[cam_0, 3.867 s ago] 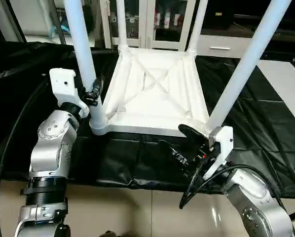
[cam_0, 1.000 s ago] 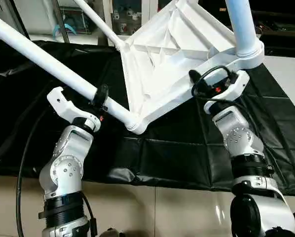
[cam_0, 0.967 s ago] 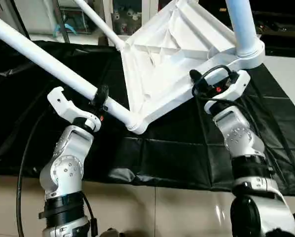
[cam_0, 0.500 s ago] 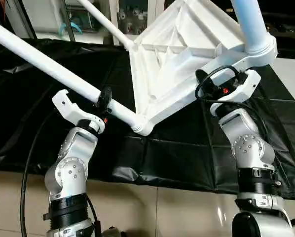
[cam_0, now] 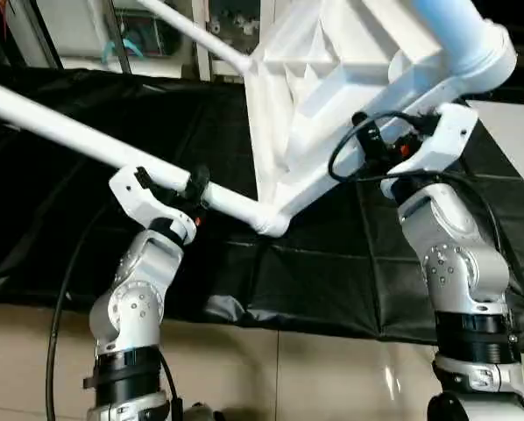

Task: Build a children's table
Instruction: Flip table

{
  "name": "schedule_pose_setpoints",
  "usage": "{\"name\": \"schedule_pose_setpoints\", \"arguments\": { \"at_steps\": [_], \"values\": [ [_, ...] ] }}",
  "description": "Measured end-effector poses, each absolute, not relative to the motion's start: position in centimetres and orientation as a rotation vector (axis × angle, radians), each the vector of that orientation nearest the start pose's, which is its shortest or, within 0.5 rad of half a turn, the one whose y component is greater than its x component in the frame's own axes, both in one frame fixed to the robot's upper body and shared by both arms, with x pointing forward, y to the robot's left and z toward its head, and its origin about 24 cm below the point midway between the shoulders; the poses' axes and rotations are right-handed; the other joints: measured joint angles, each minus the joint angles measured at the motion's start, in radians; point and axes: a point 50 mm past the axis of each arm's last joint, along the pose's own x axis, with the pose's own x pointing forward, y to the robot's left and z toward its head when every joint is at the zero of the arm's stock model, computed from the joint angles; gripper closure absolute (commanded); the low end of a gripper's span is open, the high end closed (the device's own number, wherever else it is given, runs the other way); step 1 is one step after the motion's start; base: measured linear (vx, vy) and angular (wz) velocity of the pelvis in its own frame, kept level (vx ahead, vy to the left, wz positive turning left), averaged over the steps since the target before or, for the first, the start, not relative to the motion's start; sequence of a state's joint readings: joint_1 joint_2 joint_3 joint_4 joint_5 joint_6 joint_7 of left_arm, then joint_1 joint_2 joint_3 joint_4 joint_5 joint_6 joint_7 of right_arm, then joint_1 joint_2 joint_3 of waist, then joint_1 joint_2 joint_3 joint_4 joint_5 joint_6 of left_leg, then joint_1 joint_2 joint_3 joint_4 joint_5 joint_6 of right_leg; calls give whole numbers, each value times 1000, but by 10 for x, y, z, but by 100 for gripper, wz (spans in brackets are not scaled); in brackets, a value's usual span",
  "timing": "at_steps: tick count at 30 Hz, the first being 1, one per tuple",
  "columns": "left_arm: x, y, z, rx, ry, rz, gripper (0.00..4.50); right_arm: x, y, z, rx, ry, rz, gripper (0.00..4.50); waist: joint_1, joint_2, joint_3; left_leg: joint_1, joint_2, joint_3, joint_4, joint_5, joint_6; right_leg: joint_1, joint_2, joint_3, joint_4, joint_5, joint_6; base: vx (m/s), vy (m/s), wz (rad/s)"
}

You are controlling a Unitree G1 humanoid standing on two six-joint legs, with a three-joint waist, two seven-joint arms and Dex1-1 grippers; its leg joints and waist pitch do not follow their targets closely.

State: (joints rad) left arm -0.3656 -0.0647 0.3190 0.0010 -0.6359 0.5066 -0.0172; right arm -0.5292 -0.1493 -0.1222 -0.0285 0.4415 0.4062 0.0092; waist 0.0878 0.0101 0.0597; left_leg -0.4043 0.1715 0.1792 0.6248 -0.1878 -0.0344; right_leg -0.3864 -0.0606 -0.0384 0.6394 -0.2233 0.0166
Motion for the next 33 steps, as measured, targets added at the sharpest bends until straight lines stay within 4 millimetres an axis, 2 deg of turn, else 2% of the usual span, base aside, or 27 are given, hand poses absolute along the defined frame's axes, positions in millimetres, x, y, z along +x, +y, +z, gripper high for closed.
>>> {"name": "schedule_pose_setpoints", "arguments": {
  "at_steps": [1, 2, 4, 8, 10, 13, 18, 20, 22, 25, 28, 33],
  "values": [
    [312, 158, 93, -707, 122, -89, 195, 334, -149, 174, 255, -155, 181, 196, -2, 0, 0, 0, 0, 0, 0, 0, 0, -1, 0, 1, 0, 1, 1, 0, 0, 0],
    [312, 157, 91, -698, 143, -93, 168, 334, -147, 177, 235, -164, 177, 196, -2, -1, 0, -1, 0, 0, 0, 0, -1, -1, 0, 1, 0, 1, 1, 0, 0, 0],
    [312, 155, 89, -702, 154, -94, 150, 334, -146, 182, 208, -167, 171, 196, -1, -8, 2, -1, 0, 0, 0, 0, -1, -1, 1, 0, 0, 1, 1, 0, 0, 0],
    [312, 163, 90, -667, 156, -59, 122, 332, -149, 186, 174, -185, 164, 199, 1, -10, 2, -2, 0, 0, 0, 0, -1, -1, 1, 0, -1, 1, 2, 0, 0, 0],
    [312, 166, 90, -666, 153, -33, 119, 332, -150, 187, 168, -187, 153, 201, 2, -10, 2, -2, 0, 0, 0, 0, -1, -1, 0, 1, -1, 1, 2, 0, 0, 0],
    [309, 183, 89, -670, 141, 48, 119, 331, -155, 192, 126, -207, 135, 209, 2, -11, 2, -2, 0, 0, 0, 0, -1, -1, 0, 0, 0, 1, 2, 0, 0, 0],
    [311, 185, 89, -687, 157, 132, 119, 331, -156, 191, 122, -199, 115, 219, 1, -13, 2, -1, 0, 0, 0, 2, -1, -1, 0, 0, 0, 3, 2, 0, 0, 0],
    [307, 212, 84, -688, 135, 294, 119, 330, -159, 193, 109, -209, 84, 223, -1, -13, 2, 1, 0, 0, 0, 3, -2, 0, 1, 1, 1, 3, 2, 0, 0, 0],
    [296, 244, 73, -684, 140, 436, 119, 330, -174, 196, 78, -219, 12, 234, 3, -14, 3, 0, 0, -2, 0, 5, -6, 0, 1, -1, 2, 3, 3, 0, 0, 0],
    [282, 276, 65, -681, 133, 595, 119, 327, -198, 203, 58, -247, -120, 249, 8, -16, 2, -1, 0, -1, 0, 7, -8, 1, 1, 0, 0, 3, 4, 0, 0, 0],
    [278, 292, 65, -658, 124, 658, 119, 326, -205, 203, 56, -249, -173, 266, 0, -16, 2, 0, 0, -1, 0, 7, -9, 1, 1, 0, 0, 5, 5, 0, 0, 0],
    [278, 296, 66, -641, 117, 661, 119, 326, -206, 202, 59, -246, -197, 283, -10, -16, 2, 1, 1, -1, 0, 7, -9, -1, 1, 0, 3, 6, 4, 0, 0, 0]
  ]
}}
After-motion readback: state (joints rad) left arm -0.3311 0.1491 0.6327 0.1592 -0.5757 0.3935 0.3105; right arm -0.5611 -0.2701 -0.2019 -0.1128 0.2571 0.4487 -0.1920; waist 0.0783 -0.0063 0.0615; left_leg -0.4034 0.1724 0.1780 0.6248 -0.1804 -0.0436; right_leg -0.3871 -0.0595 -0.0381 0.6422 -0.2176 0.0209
